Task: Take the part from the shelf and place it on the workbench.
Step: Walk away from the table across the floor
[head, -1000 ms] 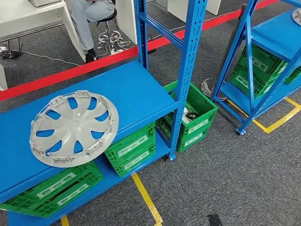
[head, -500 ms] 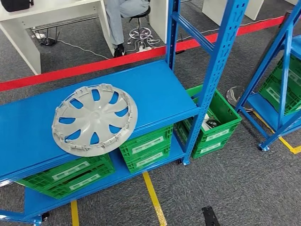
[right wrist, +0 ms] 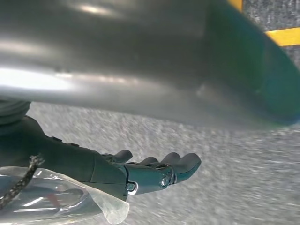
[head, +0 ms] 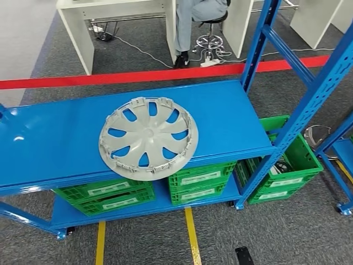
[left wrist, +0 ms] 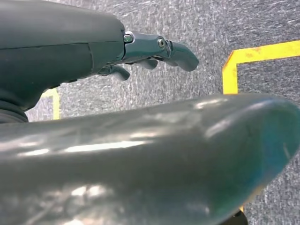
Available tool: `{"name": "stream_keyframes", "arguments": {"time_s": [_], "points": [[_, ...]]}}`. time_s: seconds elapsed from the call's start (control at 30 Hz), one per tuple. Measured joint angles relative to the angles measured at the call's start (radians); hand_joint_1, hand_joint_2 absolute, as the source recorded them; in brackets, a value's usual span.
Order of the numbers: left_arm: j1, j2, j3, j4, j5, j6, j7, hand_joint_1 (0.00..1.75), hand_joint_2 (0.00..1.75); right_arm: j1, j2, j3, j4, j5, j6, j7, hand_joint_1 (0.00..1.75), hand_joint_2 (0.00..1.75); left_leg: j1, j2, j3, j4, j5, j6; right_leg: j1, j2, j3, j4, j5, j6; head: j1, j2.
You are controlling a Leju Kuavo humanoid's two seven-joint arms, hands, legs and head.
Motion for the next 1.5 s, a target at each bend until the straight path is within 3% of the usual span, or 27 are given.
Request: {"name": "stream_keyframes", "arguments": {"time_s": [0.07,0.1,0.17,0.23,0.3,0.33,0.37,0.43,0.47,0.53,0.57,0.63,0.67,0.7,0.77,0.83,0.87,0.9,0.97,1.0,1.07,1.13,1.2,1.27,1.37,1.47,1.5], "points": [[0.002,0.0,0.001,0.0,0.0,0.0,0.0,0.0,0.0,0.0,0.0,0.001,0.0,0.0,-0.001,0.001,0.0,0.0,0.002,-0.019,-0.006,0.003,0.0,-0.008,0.002,-0.006,0.01,-0.007,-0.005,-0.017,0.0,0.0],[0.004,0.0,0.002,0.0,0.0,0.0,0.001,0.0,0.0,0.0,0.0,0.001,0.0,0.0,-0.001,0.001,0.0,0.0,0.002,-0.015,-0.007,0.005,-0.002,-0.012,0.002,-0.016,0.011,-0.008,-0.005,-0.024,-0.001,0.0],[0.005,0.001,0.003,0.0,0.001,0.0,0.001,0.0,0.0,0.001,0.001,0.001,0.0,0.0,-0.001,0.001,0.0,0.0,0.001,0.024,-0.022,0.038,-0.024,-0.021,0.0,-0.036,0.017,-0.011,-0.006,-0.036,-0.007,0.0],[0.002,0.001,0.003,0.0,0.002,0.0,0.001,0.0,0.0,0.003,0.001,0.001,0.0,0.001,-0.001,0.001,0.0,0.0,0.001,0.071,-0.061,0.118,-0.068,-0.03,0.001,-0.057,0.021,-0.012,-0.01,-0.044,-0.013,0.0],[0.0,0.001,0.003,0.0,0.002,0.0,0.001,0.0,0.0,0.006,0.001,0.001,0.0,0.001,-0.001,0.001,0.0,0.0,0.005,0.086,-0.121,0.233,-0.113,-0.035,0.004,-0.082,0.023,-0.012,-0.014,-0.048,-0.013,0.0],[0.0,0.001,0.003,0.0,0.002,-0.001,0.001,0.0,0.0,0.006,0.001,0.001,0.0,0.001,-0.001,0.001,0.0,0.0,0.006,0.089,-0.144,0.274,-0.122,-0.036,0.005,-0.095,0.025,-0.012,-0.017,-0.049,-0.013,0.0],[0.002,0.001,0.003,0.0,0.002,-0.001,0.001,0.0,0.0,0.006,0.001,0.001,0.0,0.001,-0.001,0.001,0.0,0.0,0.007,0.091,-0.152,0.286,-0.112,-0.035,0.006,-0.108,0.027,-0.012,-0.02,-0.049,-0.013,0.0],[0.005,0.001,0.003,0.0,0.002,-0.001,0.001,0.0,0.0,0.005,0.001,0.001,0.0,0.001,-0.001,0.002,0.0,0.0,0.003,0.103,-0.113,0.198,-0.045,-0.024,0.01,-0.131,0.038,-0.012,-0.027,-0.049,-0.013,0.0],[0.005,0.002,0.003,0.0,0.002,-0.001,0.001,0.0,0.44,0.004,0.002,0.001,0.001,0.001,-0.001,0.001,0.0,0.0,-0.003,0.128,-0.079,0.13,-0.013,-0.012,0.012,-0.142,0.041,-0.013,-0.031,-0.048,-0.013,0.0],[0.002,0.003,0.003,0.0,0.003,-0.001,0.004,0.0,1.31,0.004,0.002,0.001,0.001,-0.003,0.002,0.001,0.0,0.0,-0.018,0.178,-0.034,0.032,0.016,0.008,0.017,-0.164,0.049,-0.015,-0.04,-0.041,-0.013,0.0],[0.001,0.003,0.003,0.0,0.004,-0.002,0.009,0.0,1.75,0.003,0.003,0.001,0.002,-0.007,0.007,0.002,0.0,0.44,-0.023,0.19,-0.028,0.017,0.013,0.014,0.019,-0.175,0.052,-0.017,-0.042,-0.037,-0.013,0.0],[0.002,0.003,0.007,0.0,0.008,-0.004,0.029,0.0,1.75,-0.002,0.003,0.0,0.002,-0.023,0.023,0.006,0.0,1.31,-0.021,0.174,-0.025,0.005,0.016,0.018,0.021,-0.192,0.061,-0.024,-0.046,-0.026,-0.013,0.0],[0.004,0.003,0.01,0.0,0.009,-0.005,0.04,0.0,1.75,-0.005,0.003,0.0,0.002,-0.031,0.032,0.011,0.0,1.75,-0.018,0.166,-0.019,-0.004,0.019,0.021,0.021,-0.18,0.063,-0.019,-0.053,-0.021,-0.012,0.0],[0.004,0.003,0.013,0.0,0.009,-0.007,0.05,0.0,1.75,-0.008,0.003,-0.001,0.002,-0.039,0.04,0.018,0.0,1.75,-0.013,0.158,-0.014,-0.013,0.023,0.024,0.02,-0.156,0.055,0.001,-0.066,-0.017,-0.011,0.0],[0.0,0.002,0.016,0.0,0.009,-0.011,0.061,0.0,1.75,-0.01,0.003,-0.002,0.002,-0.05,0.052,0.03,0.0,1.75,-0.008,0.143,-0.007,-0.022,0.026,0.03,0.017,-0.094,0.003,0.104,-0.114,-0.011,-0.005,0.0],[-0.004,0.001,0.018,0.0,0.009,-0.013,0.064,0.0,1.75,-0.007,0.002,-0.003,0.002,-0.054,0.055,0.036,0.0,1.75,-0.007,0.125,-0.006,-0.021,0.024,0.033,0.015,-0.071,-0.07,0.224,-0.149,-0.005,-0.002,0.0],[-0.004,0.0,0.018,0.0,0.009,-0.013,0.065,0.0,1.75,-0.005,0.001,-0.003,0.002,-0.055,0.055,0.037,0.0,1.75,-0.006,0.118,-0.004,-0.021,0.022,0.032,0.014,-0.069,-0.092,0.246,-0.141,-0.003,-0.002,0.0],[-0.003,0.0,0.019,0.001,0.009,-0.014,0.065,0.0,1.75,-0.005,0.001,-0.004,0.002,-0.056,0.055,0.037,0.0,1.75,-0.005,0.112,0.0,-0.021,0.019,0.03,0.012,-0.069,-0.094,0.229,-0.113,0.0,-0.002,0.0],[-0.003,0.001,0.019,0.002,0.009,-0.017,0.066,0.0,1.75,-0.005,0.0,-0.003,0.002,-0.059,0.059,0.038,0.0,1.75,-0.003,0.105,0.008,-0.017,0.01,0.021,0.007,-0.069,-0.052,0.109,-0.03,0.004,-0.002,0.0],[-0.003,0.003,0.017,0.002,0.011,-0.019,0.068,0.0,1.75,-0.004,-0.001,-0.001,0.003,-0.064,0.065,0.039,0.0,1.75,-0.005,0.102,0.01,-0.012,0.004,0.014,0.006,-0.068,-0.027,0.048,-0.003,0.004,0.0,0.0],[-0.004,0.01,0.001,0.001,0.023,-0.025,0.074,0.0,1.75,0.001,-0.002,0.012,0.004,-0.087,0.079,0.043,0.0,1.75,-0.009,0.098,0.007,-0.003,-0.003,0.004,0.005,-0.065,-0.001,-0.006,0.007,-0.006,0.001,0.0],[-0.002,0.019,-0.025,0.0,0.049,-0.03,0.082,0.0,1.75,0.013,-0.006,0.033,0.004,-0.123,0.087,0.05,0.0,1.75,-0.01,0.096,0.005,0.001,-0.006,-0.001,0.005,-0.064,0.002,-0.008,0.005,-0.02,-0.001,0.0],[0.002,0.028,-0.053,-0.001,0.081,-0.037,0.09,0.0,0.87,0.022,-0.01,0.057,0.003,-0.163,0.092,0.055,0.0,0.87,-0.007,0.096,-0.003,0.025,-0.026,-0.01,0.003,-0.065,0.005,-0.009,0.004,-0.031,-0.003,0.0],[0.008,0.035,-0.084,-0.001,0.114,-0.042,0.097,0.0,0.0,0.025,-0.015,0.086,0.0,-0.204,0.099,0.061,0.0,0.0,-0.002,0.097,-0.045,0.12,-0.078,-0.023,0.001,-0.067,0.008,-0.011,0.002,-0.04,-0.006,0.0],[0.013,0.041,-0.109,-0.001,0.138,-0.045,0.102,0.0,0.0,0.026,-0.019,0.11,-0.004,-0.234,0.103,0.066,0.0,0.0,0.002,0.097,-0.099,0.231,-0.129,-0.03,0.002,-0.068,0.01,-0.011,0.0,-0.045,-0.007,0.0],[0.016,0.042,-0.116,-0.001,0.145,-0.047,0.104,0.0,0.0,0.026,-0.021,0.116,-0.007,-0.244,0.104,0.068,0.0,0.0,0.003,0.097,-0.112,0.254,-0.134,-0.03,0.002,-0.069,0.01,-0.011,-0.001,-0.045,-0.007,0.0],[0.026,0.046,-0.137,-0.001,0.165,-0.051,0.109,0.0,0.0,0.026,-0.026,0.136,-0.016,-0.268,0.106,0.072,0.0,0.0,0.004,0.097,-0.108,0.236,-0.107,-0.027,0.003,-0.068,0.014,-0.011,-0.003,-0.045,-0.007,0.0]]}}
